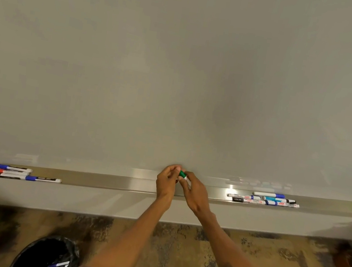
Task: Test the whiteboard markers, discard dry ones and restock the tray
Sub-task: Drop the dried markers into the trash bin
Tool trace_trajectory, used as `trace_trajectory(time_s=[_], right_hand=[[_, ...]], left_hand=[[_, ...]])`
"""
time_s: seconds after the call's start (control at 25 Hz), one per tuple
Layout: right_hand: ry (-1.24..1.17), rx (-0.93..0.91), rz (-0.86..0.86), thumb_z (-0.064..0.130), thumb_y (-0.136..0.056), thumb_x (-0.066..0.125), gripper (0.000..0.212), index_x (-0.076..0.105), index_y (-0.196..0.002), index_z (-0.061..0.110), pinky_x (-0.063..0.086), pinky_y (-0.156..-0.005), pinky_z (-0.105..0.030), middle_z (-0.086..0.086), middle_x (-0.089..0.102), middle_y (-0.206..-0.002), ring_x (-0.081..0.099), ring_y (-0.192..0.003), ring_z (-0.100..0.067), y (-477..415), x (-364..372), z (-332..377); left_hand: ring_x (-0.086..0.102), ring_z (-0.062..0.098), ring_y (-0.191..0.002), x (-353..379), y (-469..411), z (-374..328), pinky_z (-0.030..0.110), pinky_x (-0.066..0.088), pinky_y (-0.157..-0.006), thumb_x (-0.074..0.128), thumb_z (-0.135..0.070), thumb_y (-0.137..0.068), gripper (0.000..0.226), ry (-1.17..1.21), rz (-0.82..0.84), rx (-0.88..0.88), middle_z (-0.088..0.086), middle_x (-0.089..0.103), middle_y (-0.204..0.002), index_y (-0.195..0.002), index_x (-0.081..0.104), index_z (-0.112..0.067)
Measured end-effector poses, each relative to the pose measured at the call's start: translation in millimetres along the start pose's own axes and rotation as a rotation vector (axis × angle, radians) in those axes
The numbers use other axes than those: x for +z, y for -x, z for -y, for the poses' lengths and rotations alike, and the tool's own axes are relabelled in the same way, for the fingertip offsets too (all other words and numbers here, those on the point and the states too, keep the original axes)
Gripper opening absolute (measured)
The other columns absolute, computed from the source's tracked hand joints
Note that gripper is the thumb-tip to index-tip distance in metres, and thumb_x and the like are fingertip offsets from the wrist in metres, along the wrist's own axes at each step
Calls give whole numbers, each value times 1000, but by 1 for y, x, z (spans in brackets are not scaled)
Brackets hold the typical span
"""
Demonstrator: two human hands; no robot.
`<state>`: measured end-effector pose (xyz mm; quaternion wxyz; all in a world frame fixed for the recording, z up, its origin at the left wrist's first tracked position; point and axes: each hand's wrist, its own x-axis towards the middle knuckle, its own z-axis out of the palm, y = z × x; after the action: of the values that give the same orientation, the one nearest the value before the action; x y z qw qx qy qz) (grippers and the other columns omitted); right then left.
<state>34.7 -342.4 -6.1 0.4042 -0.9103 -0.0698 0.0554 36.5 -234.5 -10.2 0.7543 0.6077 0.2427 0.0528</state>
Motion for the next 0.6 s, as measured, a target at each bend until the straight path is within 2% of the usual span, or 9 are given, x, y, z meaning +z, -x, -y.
trace_trajectory(time_s=[0.12,0.16,0.24,0.32,0.36,0.52,0.6], right_hand=[[-51,-32,-23,40,-104,37,30,56,-116,19,56,-77,-40,6,65,-93,63,-81,-12,-4,7,43],[-72,-49,-37,36,-105,37,27,56,-115,20,55,-76,-38,8,64,-92,62,-80,-10,-5,8,54],[-116,-96,-63,31,-106,36,29,54,-126,21,52,-85,-31,9,65,-107,63,-94,-9,-6,12,77],[-123,-131,-104,31,-106,34,37,47,-140,21,50,-95,-30,6,62,-127,61,-111,-10,-5,14,100],[-103,-145,-129,32,-106,34,38,45,-141,22,50,-95,-30,6,62,-128,61,-112,-11,-5,14,112],[27,-206,-202,36,-106,31,33,47,-134,32,51,-79,-28,10,70,-104,67,-89,-11,-5,4,152],[57,-222,-209,39,-106,28,36,46,-136,31,51,-79,-30,7,71,-104,68,-89,-14,-8,-1,166]], left_hand=[[67,12,-100,-18,4,-26,27,55,-91,62,-25,-97,13,85,-7,34,-3,73,-104,-106,72,-23],[68,12,-102,-24,5,-35,27,54,-92,64,-26,-96,17,118,3,44,-2,74,-106,-110,73,-20],[69,13,-104,-34,9,-54,27,55,-92,68,-27,-93,23,182,33,69,-1,75,-107,-113,73,-17],[70,13,-101,-42,12,-75,27,56,-90,66,-25,-95,19,216,51,97,-1,76,-105,-108,76,-17],[70,15,-100,-45,11,-84,28,56,-89,63,-24,-97,18,219,60,119,0,77,-104,-105,77,-16],[67,19,-87,-54,15,-121,28,58,-80,57,-27,-100,26,304,63,118,8,73,-92,-101,75,-8],[68,17,-83,-57,16,-139,26,58,-76,57,-25,-100,24,364,79,103,5,73,-87,-95,75,-10]])
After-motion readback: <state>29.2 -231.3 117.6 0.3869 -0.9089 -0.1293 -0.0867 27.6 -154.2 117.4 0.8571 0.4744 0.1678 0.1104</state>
